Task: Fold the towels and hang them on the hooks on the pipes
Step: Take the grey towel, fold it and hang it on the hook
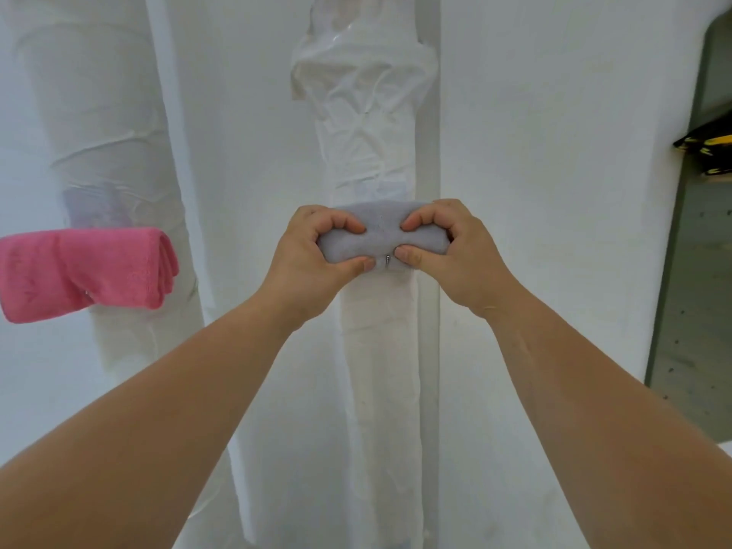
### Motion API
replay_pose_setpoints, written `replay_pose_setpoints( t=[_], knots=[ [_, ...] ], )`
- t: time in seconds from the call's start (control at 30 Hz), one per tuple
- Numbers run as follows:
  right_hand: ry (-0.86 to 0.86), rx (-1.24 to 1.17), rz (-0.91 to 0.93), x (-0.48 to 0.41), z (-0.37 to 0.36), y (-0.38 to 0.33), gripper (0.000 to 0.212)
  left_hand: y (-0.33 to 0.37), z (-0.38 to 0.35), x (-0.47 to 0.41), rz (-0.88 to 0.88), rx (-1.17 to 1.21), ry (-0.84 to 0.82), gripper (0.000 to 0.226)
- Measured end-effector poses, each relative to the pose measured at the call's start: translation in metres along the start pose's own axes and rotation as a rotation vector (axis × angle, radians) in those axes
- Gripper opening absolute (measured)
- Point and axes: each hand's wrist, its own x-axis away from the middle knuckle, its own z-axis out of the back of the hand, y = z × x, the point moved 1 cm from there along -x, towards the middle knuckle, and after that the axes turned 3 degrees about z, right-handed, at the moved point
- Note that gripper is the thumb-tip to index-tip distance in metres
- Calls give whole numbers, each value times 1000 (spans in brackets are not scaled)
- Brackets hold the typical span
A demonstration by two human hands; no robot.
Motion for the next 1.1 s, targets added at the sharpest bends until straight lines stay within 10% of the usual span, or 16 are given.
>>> replay_pose_setpoints(
  t=[0.13, 0.4, 1.1],
  knots=[
    [48, 14, 8, 7, -4, 2, 17, -1, -2, 4, -24, -9, 12, 28],
    [236, 892, 316, 17, -24, 7, 43, -14, -21, 8, -479, -930, 142, 51],
    [65, 852, 208, 11, -26, 26, 62, -40, -28, 2, -405, -879, 44, 66]
  ],
)
